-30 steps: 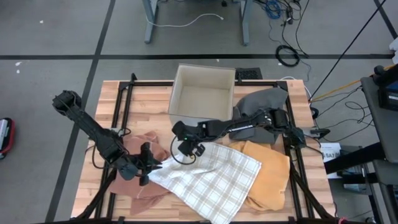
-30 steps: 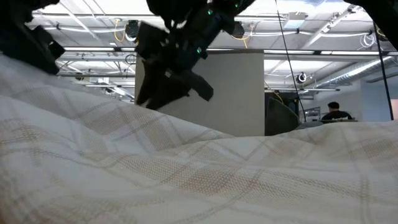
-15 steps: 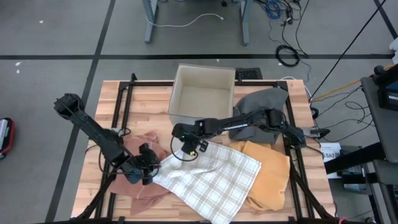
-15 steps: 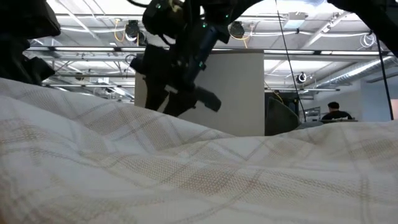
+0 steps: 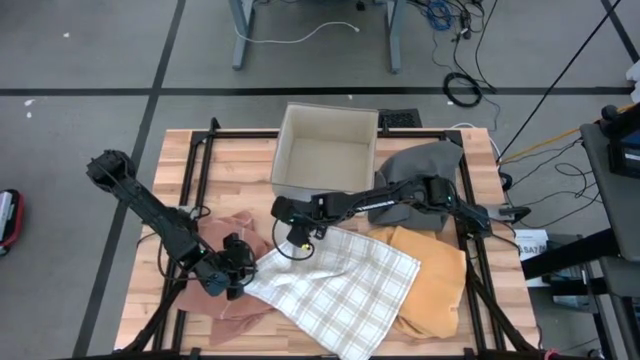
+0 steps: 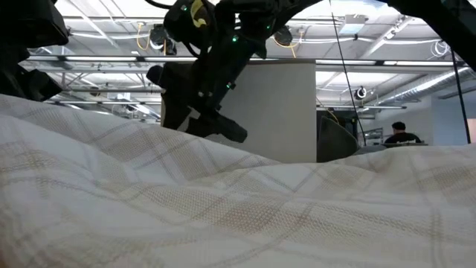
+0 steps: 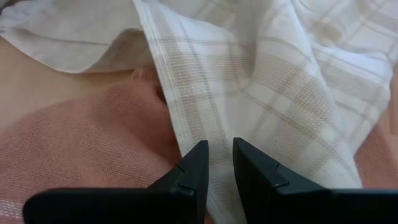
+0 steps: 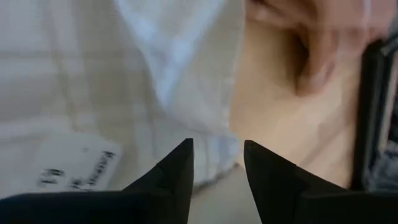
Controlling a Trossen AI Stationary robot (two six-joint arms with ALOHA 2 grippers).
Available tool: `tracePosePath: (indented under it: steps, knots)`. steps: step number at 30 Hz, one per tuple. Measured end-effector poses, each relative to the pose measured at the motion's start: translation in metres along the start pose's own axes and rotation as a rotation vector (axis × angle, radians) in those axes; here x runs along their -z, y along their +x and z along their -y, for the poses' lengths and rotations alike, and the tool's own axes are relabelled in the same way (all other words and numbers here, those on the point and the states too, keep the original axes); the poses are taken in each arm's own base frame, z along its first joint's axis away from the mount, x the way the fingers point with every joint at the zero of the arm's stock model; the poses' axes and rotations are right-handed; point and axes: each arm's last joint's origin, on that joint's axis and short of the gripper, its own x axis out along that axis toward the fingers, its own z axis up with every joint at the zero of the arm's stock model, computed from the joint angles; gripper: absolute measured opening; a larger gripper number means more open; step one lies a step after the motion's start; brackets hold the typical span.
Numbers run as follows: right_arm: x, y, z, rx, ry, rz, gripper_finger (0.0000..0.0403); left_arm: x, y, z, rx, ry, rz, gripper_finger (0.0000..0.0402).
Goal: Fold towel
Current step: Fold the white patterned towel
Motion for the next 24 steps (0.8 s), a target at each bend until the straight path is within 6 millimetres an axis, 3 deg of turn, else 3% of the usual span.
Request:
tracePosePath:
  steps: [9, 18, 24]
  knots:
    - [-0.0015, 0.003, -0.0047, -0.056, 0.021, 0.063, 0.006, 0.0, 0.0, 0.0, 0.0, 0.002, 0.0, 0.0078]
    - [-0.0031, 0.003, -0.0012, -0.02, 0.05, 0.077, 0.0046, 0.0, -0.0001, 0.0, 0.0, 0.004, 0.0, 0.0078]
    - [0.001, 0.0031, -0.0048, -0.042, 0.049, -0.003, 0.0004, 0.0, -0.0001, 0.0, 0.0, 0.003, 0.0, 0.0078]
